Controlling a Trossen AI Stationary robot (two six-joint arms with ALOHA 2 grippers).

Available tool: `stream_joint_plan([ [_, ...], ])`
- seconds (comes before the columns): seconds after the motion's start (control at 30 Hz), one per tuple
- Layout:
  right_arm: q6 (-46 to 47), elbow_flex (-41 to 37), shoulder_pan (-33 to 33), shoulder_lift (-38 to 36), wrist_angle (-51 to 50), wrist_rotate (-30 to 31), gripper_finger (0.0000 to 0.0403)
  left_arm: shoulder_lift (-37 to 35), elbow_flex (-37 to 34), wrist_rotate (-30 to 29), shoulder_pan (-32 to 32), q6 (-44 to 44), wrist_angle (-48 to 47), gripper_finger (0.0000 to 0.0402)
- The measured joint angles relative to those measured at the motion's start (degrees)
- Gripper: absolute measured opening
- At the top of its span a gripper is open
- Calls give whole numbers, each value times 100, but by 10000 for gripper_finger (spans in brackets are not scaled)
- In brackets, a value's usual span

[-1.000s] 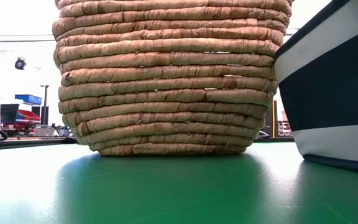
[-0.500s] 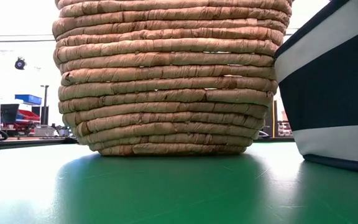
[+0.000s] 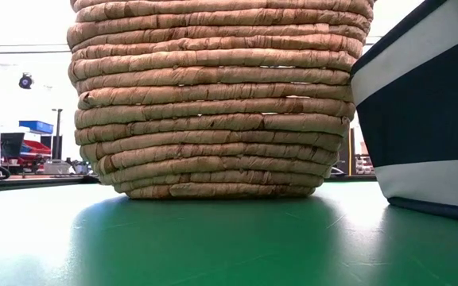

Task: Sort clothes
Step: Put the green polo shirt into the laundry organizer

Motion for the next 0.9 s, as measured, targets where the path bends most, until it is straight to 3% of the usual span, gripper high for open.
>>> stream_joint_plan([
  [0.63,-55,392,4,27,14,-73,9,103,0,0,0,12,8,175],
  [0.9,-116,567,58,292,507,-578,9,96,0,0,0,13,-102,175],
])
